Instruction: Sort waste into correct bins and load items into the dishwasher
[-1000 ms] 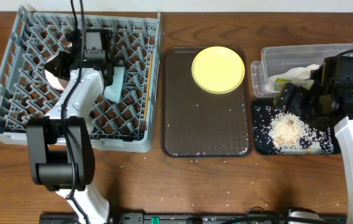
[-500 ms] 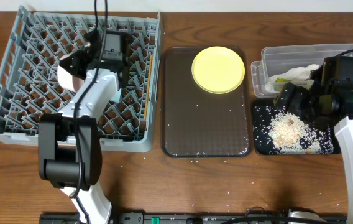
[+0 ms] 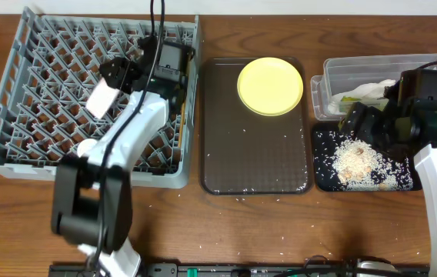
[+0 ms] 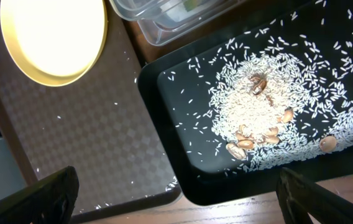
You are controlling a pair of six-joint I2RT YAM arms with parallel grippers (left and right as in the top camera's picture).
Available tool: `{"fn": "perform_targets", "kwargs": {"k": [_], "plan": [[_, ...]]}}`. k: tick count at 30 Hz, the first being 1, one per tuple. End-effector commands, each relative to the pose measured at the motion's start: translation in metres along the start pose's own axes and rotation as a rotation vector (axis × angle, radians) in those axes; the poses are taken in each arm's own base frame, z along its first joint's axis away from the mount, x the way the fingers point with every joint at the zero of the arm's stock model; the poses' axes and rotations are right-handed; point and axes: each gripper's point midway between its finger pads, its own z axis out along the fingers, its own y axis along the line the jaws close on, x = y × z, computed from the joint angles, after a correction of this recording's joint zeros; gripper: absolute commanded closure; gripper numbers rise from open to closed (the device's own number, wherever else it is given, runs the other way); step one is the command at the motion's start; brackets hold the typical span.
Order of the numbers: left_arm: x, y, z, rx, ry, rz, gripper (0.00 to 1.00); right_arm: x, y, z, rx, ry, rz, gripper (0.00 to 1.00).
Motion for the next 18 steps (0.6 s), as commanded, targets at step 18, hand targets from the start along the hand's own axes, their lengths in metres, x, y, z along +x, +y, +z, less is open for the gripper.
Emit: {"fn": "perform_targets", "kwargs": {"k": [18], "plan": [[0.03,-0.032,-0.005,0.835,0.216,-0.624,0.93,-0.004,0.001,-0.007,-0.009,-0.023,-0.008,0.01]]}}
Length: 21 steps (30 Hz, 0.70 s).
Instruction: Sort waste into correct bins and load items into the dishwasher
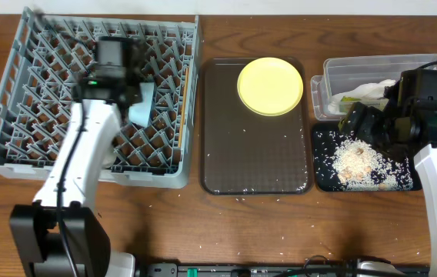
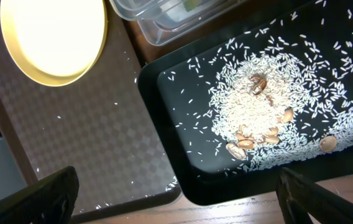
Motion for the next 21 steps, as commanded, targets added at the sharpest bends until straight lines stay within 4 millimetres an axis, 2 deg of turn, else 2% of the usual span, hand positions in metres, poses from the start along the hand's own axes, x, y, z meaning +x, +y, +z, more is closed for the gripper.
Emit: {"fn": "perform_targets", "kwargs": {"k": [1,3,8,10,14,21], "plan": [[0.006,-0.02,0.01,0.203,0.067,-0.078,0.93,-0.004,0.001,-0.007,-0.008,-0.022,-0.008,0.01],[0.012,-0.038,0.013,0.321,0.097,-0.022,0.93,-0.004,0.001,-0.007,-0.008,-0.022,-0.008,0.01],[0.033,-0.05,0.038,0.345,0.186,0.013,0.93,-0.004,0.001,-0.007,-0.008,-0.022,-0.008,0.01],[0.04,-0.056,0.042,0.374,0.218,0.014,0.92,-0.004,0.001,-0.007,-0.008,-0.022,-0.008,0.01],[0.045,-0.08,0.029,0.491,0.241,0.02,0.93,-0.004,0.001,-0.007,-0.008,-0.022,-0.008,0.01],[0.052,-0.111,0.008,0.535,0.231,0.099,0.93,-0.004,0.001,-0.007,-0.008,-0.022,-0.008,0.01]]}}
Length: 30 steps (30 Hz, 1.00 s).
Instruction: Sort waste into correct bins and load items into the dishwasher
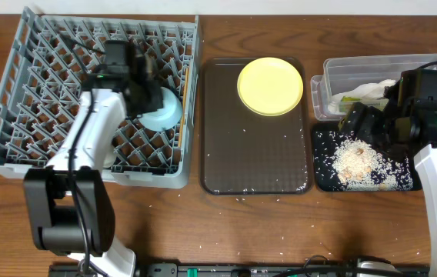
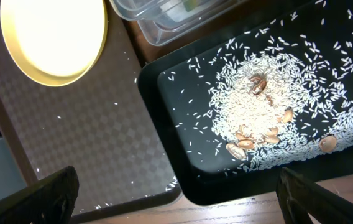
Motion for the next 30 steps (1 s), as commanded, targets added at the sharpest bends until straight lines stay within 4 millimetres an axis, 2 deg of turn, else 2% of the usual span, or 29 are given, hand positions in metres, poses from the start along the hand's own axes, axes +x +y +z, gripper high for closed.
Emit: {"fn": "perform_targets", "kwargs": {"k": [1,3,5,9,11,13,16,19,24,27,30], "plan": [[0.005,-0.03,-0.006,0.064,0.001,0.068,0.93,-0.004,0.001,-0.007,-0.008,-0.022,-0.008,0.01],[0.009,-0.033,-0.006,0.051,0.014,0.079,0.92,-0.004,0.001,-0.007,-0.008,-0.022,-0.008,0.01],[0.01,-0.025,-0.007,-0.007,0.011,0.084,0.92,-0.004,0.001,-0.007,-0.008,-0.022,-0.008,0.01],[0.0,-0.014,-0.03,-0.062,-0.044,0.057,0.88,-0.004,0.001,-0.007,-0.008,-0.022,-0.008,0.01],[-0.008,0.0,-0.048,-0.116,-0.1,0.011,0.88,-0.004,0.001,-0.007,-0.008,-0.022,-0.008,0.01],[-0.019,0.021,-0.069,-0.185,-0.167,-0.03,0.91,-0.004,0.001,-0.007,-0.008,-0.022,-0.008,0.01],[-0.034,0.057,-0.089,-0.252,-0.244,-0.097,0.92,-0.004,0.001,-0.007,-0.008,-0.022,-0.008,0.01],[-0.038,0.084,-0.087,-0.286,-0.241,-0.105,0.93,-0.004,0.001,-0.007,-0.008,-0.022,-0.008,0.01],[-0.041,0.113,-0.06,-0.318,-0.197,-0.062,0.93,-0.004,0.001,-0.007,-0.008,-0.022,-0.008,0.01],[-0.045,0.124,-0.048,-0.326,-0.194,-0.068,0.93,-0.004,0.001,-0.007,-0.008,-0.022,-0.008,0.01],[-0.049,0.12,-0.043,-0.295,-0.204,-0.048,0.92,-0.004,0.001,-0.007,-0.008,-0.022,-0.008,0.01]]}}
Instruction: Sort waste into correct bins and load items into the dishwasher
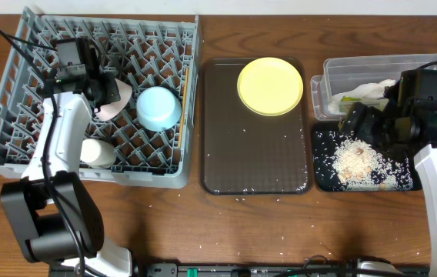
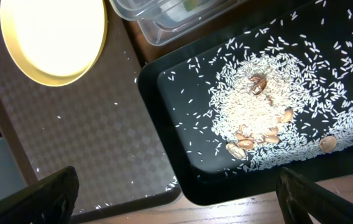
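A light blue bowl [image 1: 159, 108] lies in the grey dish rack [image 1: 7, 85], apart from my left gripper [image 1: 105, 91], which is over the rack's left-middle beside a beige dish [image 1: 118, 104]; its fingers look open and hold nothing. A yellow plate [image 1: 270, 86] [image 2: 52, 37] rests on the brown tray [image 1: 255, 154]. My right gripper [image 2: 179, 199] hangs wide open and empty over the near corner of the black tray [image 2: 183, 124], which holds rice and nut shells [image 2: 257, 118].
A white cup [image 1: 95, 151] stands in the rack near its front. A clear plastic container [image 1: 341, 73] with paper and green scraps sits behind the black tray. Loose rice grains lie on the brown tray and on the table in front of it.
My left gripper has let go of the blue bowl, which now rests in the rack, and has moved left to the beige dish. The right arm has not moved.
My left gripper was at the rack's right-middle beside a pale item. Then it was over the rack's middle with the light blue bowl, then with the bowl low at the rack's right side. Now the bowl lies there free. The right gripper stayed open over the black tray throughout.
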You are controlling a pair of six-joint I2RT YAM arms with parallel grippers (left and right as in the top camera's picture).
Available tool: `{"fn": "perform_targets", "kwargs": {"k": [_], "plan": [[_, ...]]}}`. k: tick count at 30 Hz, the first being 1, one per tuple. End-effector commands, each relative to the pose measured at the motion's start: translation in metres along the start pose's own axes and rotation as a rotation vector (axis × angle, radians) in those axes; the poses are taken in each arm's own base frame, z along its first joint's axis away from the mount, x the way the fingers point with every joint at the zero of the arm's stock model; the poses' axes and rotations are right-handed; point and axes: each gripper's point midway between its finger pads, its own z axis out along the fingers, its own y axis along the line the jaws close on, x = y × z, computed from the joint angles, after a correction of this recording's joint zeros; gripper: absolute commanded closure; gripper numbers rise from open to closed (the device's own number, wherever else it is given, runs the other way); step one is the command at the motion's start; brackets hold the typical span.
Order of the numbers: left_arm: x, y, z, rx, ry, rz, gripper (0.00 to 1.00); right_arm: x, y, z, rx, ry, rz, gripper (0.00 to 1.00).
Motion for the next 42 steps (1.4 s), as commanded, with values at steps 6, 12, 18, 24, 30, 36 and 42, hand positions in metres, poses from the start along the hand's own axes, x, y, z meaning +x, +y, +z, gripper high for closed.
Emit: {"fn": "perform_targets", "kwargs": {"k": [6,12,18,24,30,36,42], "plan": [[0.016,-0.019,-0.003,0.127,0.074,0.039,0.92,-0.004,0.001,-0.007,-0.009,-0.022,-0.008,0.01],[0.03,-0.023,-0.005,0.143,0.132,0.043,0.93,-0.004,0.001,-0.007,-0.009,-0.022,-0.008,0.01],[0.028,-0.031,-0.008,0.152,0.118,0.061,0.92,-0.004,0.001,-0.007,-0.009,-0.022,-0.008,0.01],[0.014,-0.027,-0.015,0.126,0.054,0.074,0.92,-0.004,0.001,-0.007,-0.009,-0.022,-0.008,0.01],[-0.018,-0.014,-0.014,0.044,-0.073,0.073,0.83,-0.004,0.001,-0.007,-0.009,-0.022,-0.008,0.01],[-0.042,-0.021,-0.007,0.069,-0.168,0.08,0.83,-0.004,0.001,-0.007,-0.009,-0.022,-0.008,0.01],[-0.043,-0.028,0.007,0.103,-0.172,0.099,0.92,-0.004,0.001,-0.007,-0.009,-0.022,-0.008,0.01]]}}
